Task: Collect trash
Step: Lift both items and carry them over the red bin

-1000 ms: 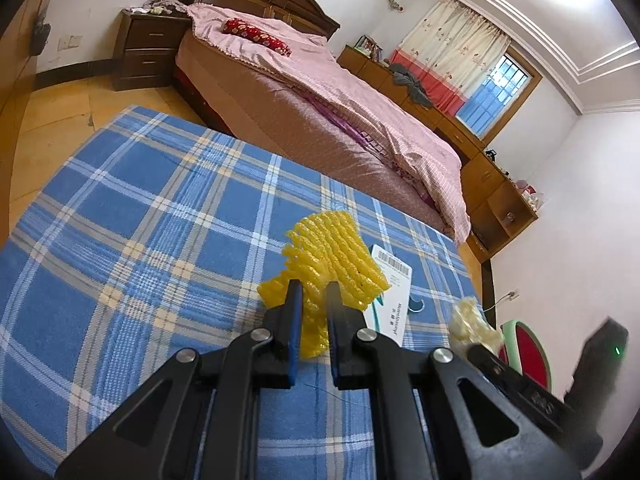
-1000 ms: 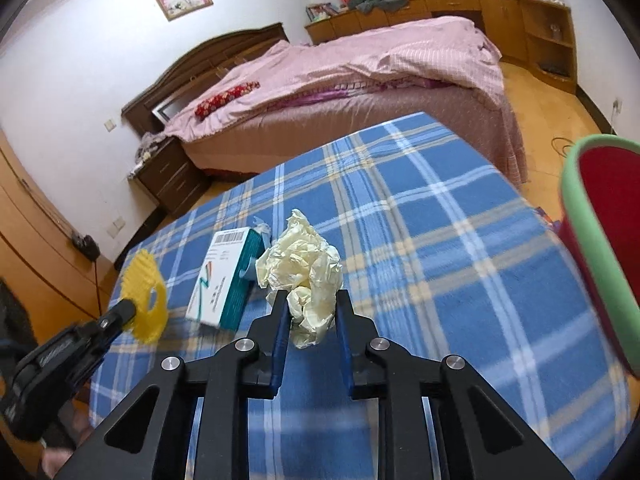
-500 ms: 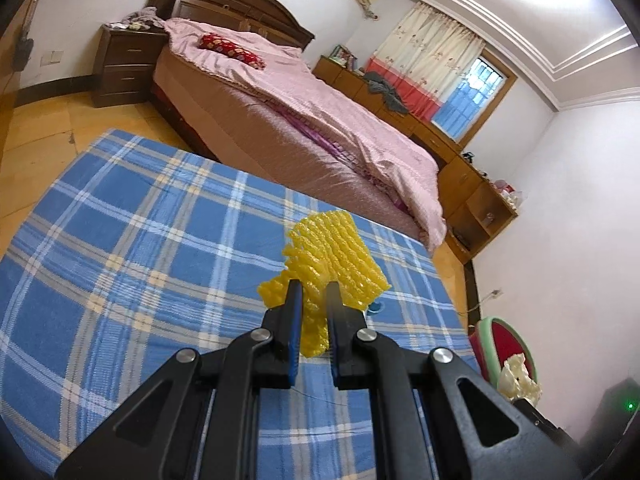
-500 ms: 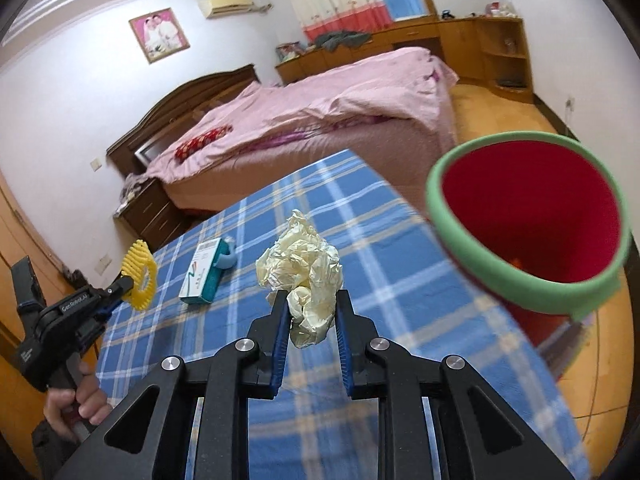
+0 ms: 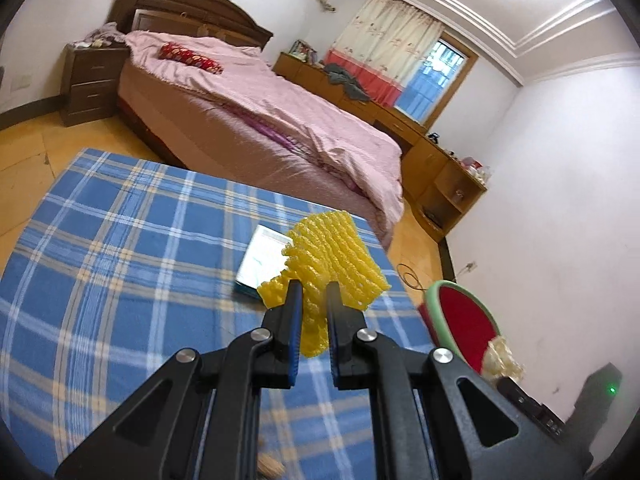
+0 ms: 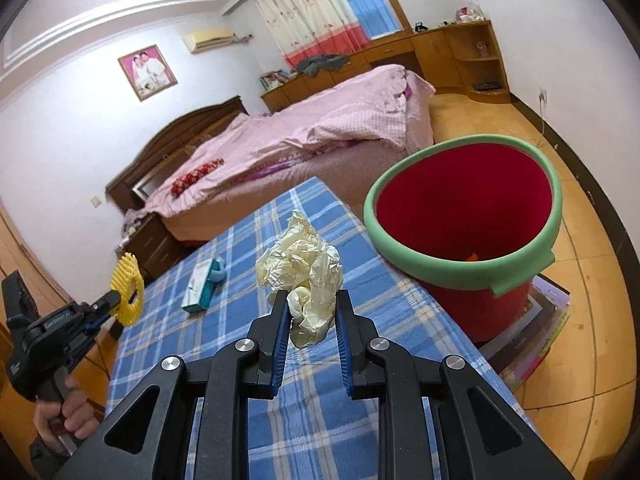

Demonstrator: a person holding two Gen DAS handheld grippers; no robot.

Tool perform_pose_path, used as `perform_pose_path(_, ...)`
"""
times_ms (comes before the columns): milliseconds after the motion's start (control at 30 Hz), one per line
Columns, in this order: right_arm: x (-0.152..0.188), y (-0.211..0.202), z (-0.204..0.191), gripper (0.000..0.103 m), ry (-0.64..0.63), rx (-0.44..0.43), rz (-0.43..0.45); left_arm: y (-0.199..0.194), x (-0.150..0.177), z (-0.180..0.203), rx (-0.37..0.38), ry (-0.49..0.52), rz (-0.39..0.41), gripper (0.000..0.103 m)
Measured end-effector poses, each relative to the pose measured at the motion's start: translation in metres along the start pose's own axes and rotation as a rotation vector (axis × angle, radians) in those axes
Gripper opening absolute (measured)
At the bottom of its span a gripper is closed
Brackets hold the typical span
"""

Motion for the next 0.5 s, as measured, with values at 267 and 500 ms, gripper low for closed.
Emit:
perform_pose_path(267, -0.008, -0.028, 0.008, 0.022, -0.02, -0.01, 0.053, -0.016, 0.016, 0.054, 0.042, 0.059, -0.009, 0.01)
perform_pose_path(500, -0.018, -0.04, 0.037, 0.022, 0.007, 0.002, 0.076, 0.003, 0.029, 0.108, 0.088, 0.117, -0.052, 0.01)
Point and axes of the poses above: each gripper's, at about its wrist camera, not at the fingertips, and y roughly the way its jaws point, z to its right, x to its underside, the point moved 5 cm from there along y, roughly the way its jaws point, and after that the axes turned 3 degrees about -z, right-handed, at the moved point
